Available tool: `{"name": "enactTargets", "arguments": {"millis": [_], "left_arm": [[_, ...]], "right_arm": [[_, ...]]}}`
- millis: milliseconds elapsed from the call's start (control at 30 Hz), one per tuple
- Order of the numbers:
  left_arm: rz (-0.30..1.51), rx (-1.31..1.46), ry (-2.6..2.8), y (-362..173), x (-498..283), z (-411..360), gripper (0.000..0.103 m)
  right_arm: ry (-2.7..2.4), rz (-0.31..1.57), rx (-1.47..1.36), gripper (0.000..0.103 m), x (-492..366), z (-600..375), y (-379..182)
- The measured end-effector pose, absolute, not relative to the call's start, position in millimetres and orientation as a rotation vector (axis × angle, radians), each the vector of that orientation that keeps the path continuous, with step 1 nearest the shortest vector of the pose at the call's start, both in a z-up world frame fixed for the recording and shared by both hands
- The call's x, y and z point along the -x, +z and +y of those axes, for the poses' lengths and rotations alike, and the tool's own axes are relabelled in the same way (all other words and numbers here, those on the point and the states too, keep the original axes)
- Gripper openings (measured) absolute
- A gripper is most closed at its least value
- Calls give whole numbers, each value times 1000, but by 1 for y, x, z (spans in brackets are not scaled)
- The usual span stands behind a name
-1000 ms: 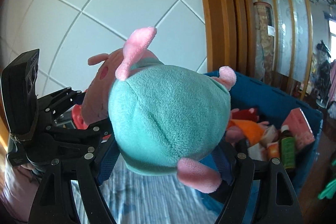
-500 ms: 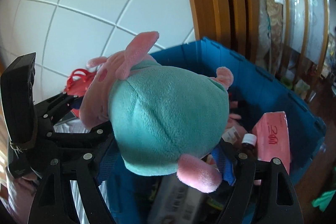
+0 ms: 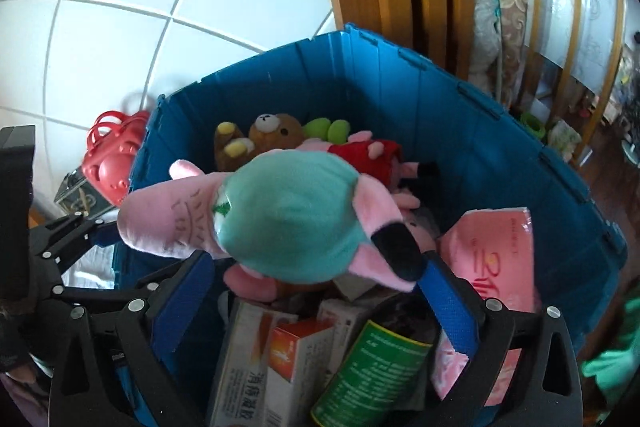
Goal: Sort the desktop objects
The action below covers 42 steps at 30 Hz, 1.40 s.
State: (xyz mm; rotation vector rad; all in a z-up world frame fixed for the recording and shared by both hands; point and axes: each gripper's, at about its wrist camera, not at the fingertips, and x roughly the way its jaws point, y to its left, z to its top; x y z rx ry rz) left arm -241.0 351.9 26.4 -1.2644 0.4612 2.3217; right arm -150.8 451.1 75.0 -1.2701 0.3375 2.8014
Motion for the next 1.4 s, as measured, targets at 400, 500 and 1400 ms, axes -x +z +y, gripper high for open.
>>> {"name": "enactTargets", "arguments": {"millis": [400,500,1400], "left_arm": [[352,1045,2505,55,171,315,78],[307,940,2567,65,146,302,87],[174,753,2777,64,77,272,102]], "right_arm": [[2839,126,1153,103,101,429,90],[2848,92,1058,103,77,422,96],[2790,130,722,103,-6,413,92]]}}
